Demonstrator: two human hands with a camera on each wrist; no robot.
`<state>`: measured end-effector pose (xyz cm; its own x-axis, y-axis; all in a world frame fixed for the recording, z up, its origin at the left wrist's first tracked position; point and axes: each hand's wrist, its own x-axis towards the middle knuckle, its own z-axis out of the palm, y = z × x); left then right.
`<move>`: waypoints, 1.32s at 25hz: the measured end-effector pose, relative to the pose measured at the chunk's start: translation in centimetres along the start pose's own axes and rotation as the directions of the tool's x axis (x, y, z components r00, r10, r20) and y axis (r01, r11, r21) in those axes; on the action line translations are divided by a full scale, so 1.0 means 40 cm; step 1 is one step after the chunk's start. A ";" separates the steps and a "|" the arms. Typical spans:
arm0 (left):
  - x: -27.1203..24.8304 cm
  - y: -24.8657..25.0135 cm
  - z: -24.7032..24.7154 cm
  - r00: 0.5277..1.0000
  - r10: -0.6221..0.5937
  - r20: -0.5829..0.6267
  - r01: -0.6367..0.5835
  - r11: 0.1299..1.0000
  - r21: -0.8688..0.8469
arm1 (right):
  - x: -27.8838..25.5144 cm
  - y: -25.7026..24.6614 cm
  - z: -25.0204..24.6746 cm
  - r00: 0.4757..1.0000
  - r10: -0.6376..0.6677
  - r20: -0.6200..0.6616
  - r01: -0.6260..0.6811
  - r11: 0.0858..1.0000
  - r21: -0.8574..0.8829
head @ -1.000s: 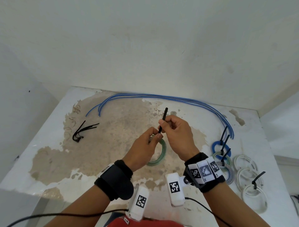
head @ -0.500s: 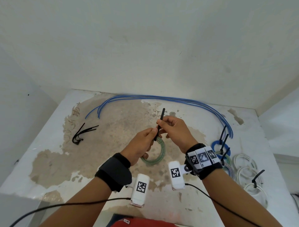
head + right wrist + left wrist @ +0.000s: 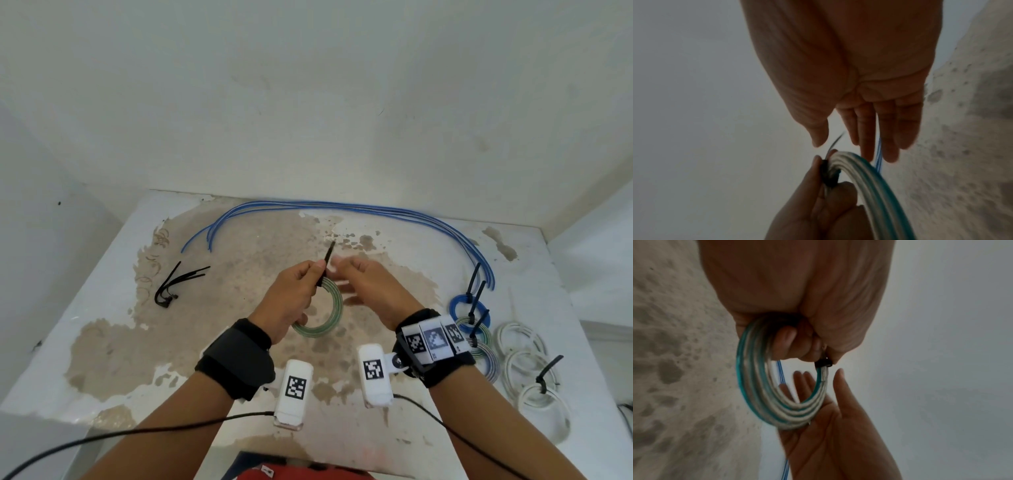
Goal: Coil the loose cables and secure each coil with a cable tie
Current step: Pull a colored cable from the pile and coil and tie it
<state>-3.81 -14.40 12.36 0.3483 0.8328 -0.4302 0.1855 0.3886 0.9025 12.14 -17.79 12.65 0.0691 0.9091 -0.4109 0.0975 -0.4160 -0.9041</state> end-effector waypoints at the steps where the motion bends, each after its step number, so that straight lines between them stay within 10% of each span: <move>1: 0.004 -0.003 -0.011 1.000 -0.002 -0.005 0.002 1.000 0.005 | -0.012 0.019 0.006 0.997 0.050 0.064 -0.047 0.998 -0.045; 11: -0.021 -0.047 -0.201 0.922 -0.184 0.340 0.248 0.957 -0.152 | -0.057 0.058 0.100 0.997 0.058 0.060 -0.065 0.989 0.129; 19: -0.018 -0.077 -0.287 0.940 -0.085 0.330 0.153 0.971 -0.184 | -0.060 0.057 0.217 0.991 0.127 -0.050 -0.105 0.942 0.319; 25: -0.005 -0.105 -0.210 0.921 -0.153 0.359 0.336 0.776 -0.533 | -0.144 0.123 0.233 0.991 0.131 -0.017 -0.088 0.749 0.656; 29: -0.004 -0.121 -0.125 0.905 -0.134 0.403 0.351 0.769 -0.534 | -0.175 0.157 0.203 0.986 0.089 -0.138 0.023 0.756 0.654; 33: 0.023 -0.155 -0.019 0.903 -0.145 0.403 0.241 0.950 -0.199 | -0.242 0.229 0.118 0.963 0.080 -0.256 0.088 0.809 0.581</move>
<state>-5.34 -15.76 6.40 0.6583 0.5369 -0.5276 0.0779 0.6485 0.7572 7.67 -30.27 7.78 0.3284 0.8369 -0.4378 -0.4924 -0.2439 -0.8355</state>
